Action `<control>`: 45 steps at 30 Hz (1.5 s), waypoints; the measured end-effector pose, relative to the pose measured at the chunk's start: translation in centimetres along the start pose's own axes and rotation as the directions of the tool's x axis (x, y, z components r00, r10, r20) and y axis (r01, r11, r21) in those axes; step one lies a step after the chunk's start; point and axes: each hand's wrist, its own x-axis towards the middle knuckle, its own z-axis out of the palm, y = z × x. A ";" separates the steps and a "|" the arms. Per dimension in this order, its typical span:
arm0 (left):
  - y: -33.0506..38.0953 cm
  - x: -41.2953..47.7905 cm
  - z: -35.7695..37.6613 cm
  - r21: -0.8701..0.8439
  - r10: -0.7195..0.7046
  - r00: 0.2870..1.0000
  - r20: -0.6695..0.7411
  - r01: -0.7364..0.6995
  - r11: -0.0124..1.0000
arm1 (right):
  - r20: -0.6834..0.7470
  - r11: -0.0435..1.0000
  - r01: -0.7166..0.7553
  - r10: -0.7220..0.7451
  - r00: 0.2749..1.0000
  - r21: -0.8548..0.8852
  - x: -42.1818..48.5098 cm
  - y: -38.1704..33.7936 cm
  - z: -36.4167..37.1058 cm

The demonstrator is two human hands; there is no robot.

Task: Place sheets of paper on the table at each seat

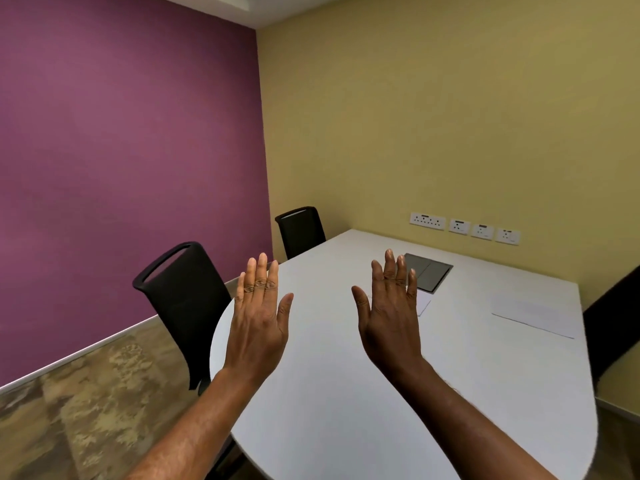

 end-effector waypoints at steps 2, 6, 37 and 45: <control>-1.5 0.7 0.7 -0.015 0.004 1.000 0.014 -0.003 1.000 | -0.025 1.000 -0.006 0.006 1.000 -0.016 0.7 -0.7 1.1; -4.3 2.6 3.4 -0.055 0.043 0.999 0.033 -0.042 0.998 | -0.048 0.996 -0.038 0.035 0.998 -0.074 1.9 -0.9 4.3; -16.7 28.4 32.8 -0.458 0.400 0.915 0.057 -0.332 0.824 | -0.142 0.800 -0.406 0.385 0.912 -0.441 16.6 3.1 27.3; -16.8 30.0 38.9 -0.540 0.413 0.905 0.100 -0.300 0.787 | -0.156 0.741 -0.434 0.417 0.895 -0.512 17.9 5.3 30.7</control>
